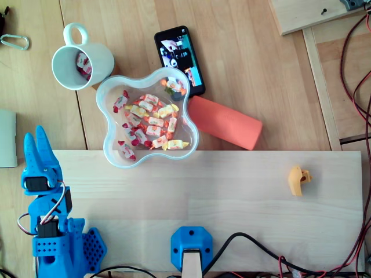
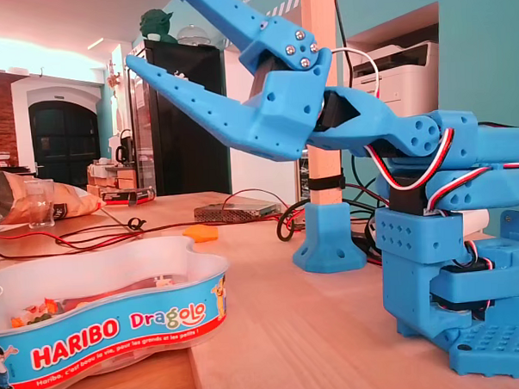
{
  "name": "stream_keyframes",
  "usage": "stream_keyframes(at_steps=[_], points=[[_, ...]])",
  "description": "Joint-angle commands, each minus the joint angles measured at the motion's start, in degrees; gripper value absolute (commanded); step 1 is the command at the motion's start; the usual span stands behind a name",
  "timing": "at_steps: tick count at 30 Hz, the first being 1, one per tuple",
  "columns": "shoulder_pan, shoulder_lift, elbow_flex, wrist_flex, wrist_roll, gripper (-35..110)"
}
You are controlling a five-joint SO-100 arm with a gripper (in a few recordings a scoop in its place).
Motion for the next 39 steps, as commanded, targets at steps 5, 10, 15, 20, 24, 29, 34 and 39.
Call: stream_keyframes(at_steps=[5, 10, 15, 20, 24, 29, 34, 39], points=[[-0.26, 0.09, 1.93, -1.32, -0.18, 28], [-0.26, 0.09, 1.93, -1.32, -0.18, 28], [-0.26, 0.09, 1.93, -1.32, -0.18, 28], [-0.26, 0.09, 1.93, -1.32, -0.18, 28], [-0.26, 0.09, 1.93, -1.32, -0.18, 28], [-0.26, 0.09, 1.93, -1.32, -0.18, 28], [-0.26, 0.09, 1.93, -1.32, -0.18, 28], [0.0, 1.05, 1.93, -1.32, 0.35, 28]])
